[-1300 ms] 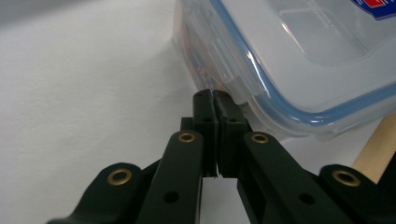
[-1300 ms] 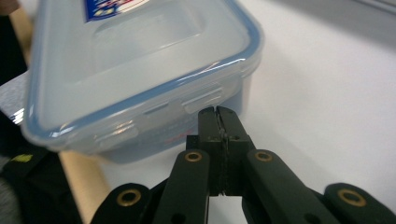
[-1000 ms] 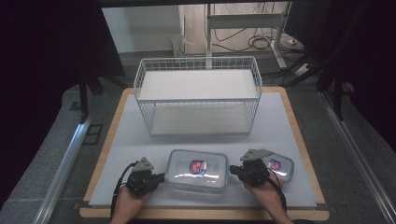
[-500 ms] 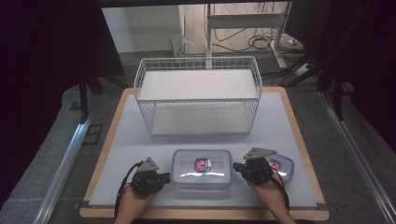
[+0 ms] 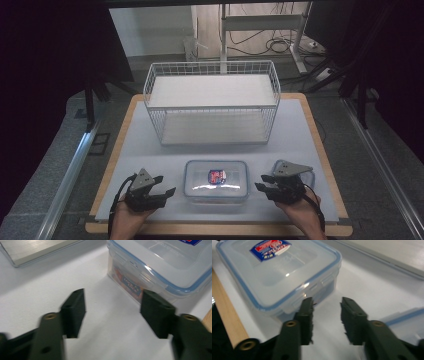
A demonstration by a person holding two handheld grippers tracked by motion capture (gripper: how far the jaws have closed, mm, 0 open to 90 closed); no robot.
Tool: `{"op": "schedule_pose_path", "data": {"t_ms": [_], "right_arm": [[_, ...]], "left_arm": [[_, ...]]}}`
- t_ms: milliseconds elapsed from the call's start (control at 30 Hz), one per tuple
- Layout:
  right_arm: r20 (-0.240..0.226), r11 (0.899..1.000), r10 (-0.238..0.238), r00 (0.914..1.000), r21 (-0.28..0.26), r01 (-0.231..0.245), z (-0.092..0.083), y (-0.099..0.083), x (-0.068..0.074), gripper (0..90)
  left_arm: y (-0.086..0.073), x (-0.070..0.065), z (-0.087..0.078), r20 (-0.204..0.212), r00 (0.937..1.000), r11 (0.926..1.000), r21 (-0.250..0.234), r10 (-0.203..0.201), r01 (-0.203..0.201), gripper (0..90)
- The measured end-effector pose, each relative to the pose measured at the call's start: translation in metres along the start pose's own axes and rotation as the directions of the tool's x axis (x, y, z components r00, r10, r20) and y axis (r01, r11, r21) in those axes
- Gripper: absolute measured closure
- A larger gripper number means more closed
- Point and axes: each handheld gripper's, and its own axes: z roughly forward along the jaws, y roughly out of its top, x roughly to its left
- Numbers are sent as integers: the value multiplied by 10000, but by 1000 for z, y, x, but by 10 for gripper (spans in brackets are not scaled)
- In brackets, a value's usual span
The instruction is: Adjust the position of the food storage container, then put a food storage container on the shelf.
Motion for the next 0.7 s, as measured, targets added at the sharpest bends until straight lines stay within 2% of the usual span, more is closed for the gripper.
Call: {"op": "schedule_pose_path", "data": {"t_ms": [33, 67, 133, 200, 333, 500, 600, 700], "right_arm": [[0, 10000, 0, 10000, 0, 0, 0, 0, 0, 567], [-182, 10000, -27, 9998, -57, 26, -1, -4, -2, 487], [-349, 10000, -57, 9994, -80, 55, -2, -6, -2, 418], [-433, 9998, -167, 9989, -125, 161, -3, -8, -3, 361], [-273, 9995, -254, 9993, -208, 249, -2, -8, -3, 276], [-242, 9992, -208, 9995, -334, 200, -2, -8, -4, 229], [-272, 9991, -110, 9996, -403, 99, -2, -8, -4, 213], [-280, 9990, -113, 9995, -434, 101, -1, -7, -3, 196]], "left_arm": [[0, 0, 0, 0, 10000, 10000, 0, 0, 0, 257], [-2, 1, 1, 86, 10000, 9999, 101, 6, -7, 200], [-5, 2, 4, -33, 9997, 9984, 502, 246, -244, 126], [-6, 1, 4, -224, 9987, 9969, 642, 466, -451, 83], [-6, 2, 3, -40, 9995, 9985, 445, 307, -305, 54], [-7, 5, 0, 93, 9999, 10000, -62, 57, -57, 49], [-8, 6, 0, -45, 9998, 9992, -354, 183, -184, 43], [-9, 7, 1, -137, 9993, 9983, -452, 351, -357, 43]]}}
